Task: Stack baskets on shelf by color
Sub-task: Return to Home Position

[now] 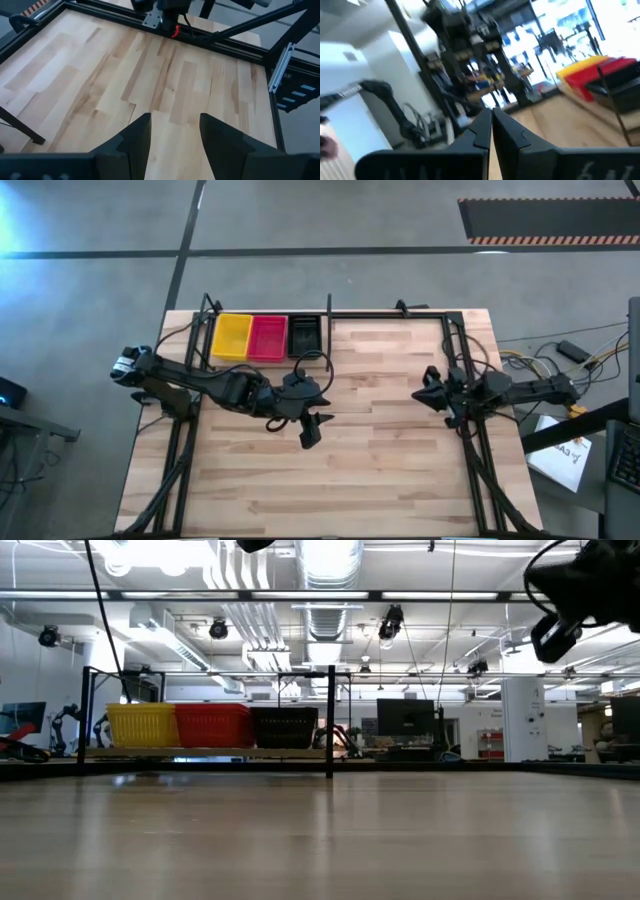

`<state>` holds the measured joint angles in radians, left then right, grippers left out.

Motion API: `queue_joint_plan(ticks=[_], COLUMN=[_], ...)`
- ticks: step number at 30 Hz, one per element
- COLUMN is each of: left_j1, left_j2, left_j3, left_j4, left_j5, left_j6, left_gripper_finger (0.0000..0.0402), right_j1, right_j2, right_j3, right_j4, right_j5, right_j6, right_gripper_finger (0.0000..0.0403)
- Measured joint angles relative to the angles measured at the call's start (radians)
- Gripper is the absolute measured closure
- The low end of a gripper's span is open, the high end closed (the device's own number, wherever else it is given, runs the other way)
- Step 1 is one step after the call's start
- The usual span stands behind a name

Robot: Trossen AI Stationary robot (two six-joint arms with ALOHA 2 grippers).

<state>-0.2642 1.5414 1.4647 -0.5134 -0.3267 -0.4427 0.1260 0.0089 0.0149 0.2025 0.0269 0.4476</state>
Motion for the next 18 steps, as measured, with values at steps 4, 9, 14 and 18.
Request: queue_joint_plan(ticks=[4, 9, 14, 18], left_j1=[0.000, 0.000, 0.000, 0.000], left_j2=[0.000, -0.001, -0.001, -0.010], left_j3=[0.000, 0.000, 0.000, -0.001], left_j4=[0.002, 0.006, 0.001, -0.003], left_j5=[0.000, 0.007, 0.008, 0.009], left_j6=[0.000, -0.006, -0.023, -0.023], left_gripper_finger=[0.0249, 0.0249, 0.0249, 0.0249], right_j1=[-0.001, -0.035, -0.101, -0.164], right_j2=[-0.007, -0.008, -0.004, -0.008], right_j3=[-0.003, -0.003, -0.002, -0.002], right_j4=[-0.062, -0.162, -0.186, -0.187], right_j5=[0.002, 0.008, -0.010, -0.014], right_j6=[-0.031, -0.069, -0.131, -0.170], right_gripper_finger=[0.0394, 0.0394, 0.0394, 0.0394])
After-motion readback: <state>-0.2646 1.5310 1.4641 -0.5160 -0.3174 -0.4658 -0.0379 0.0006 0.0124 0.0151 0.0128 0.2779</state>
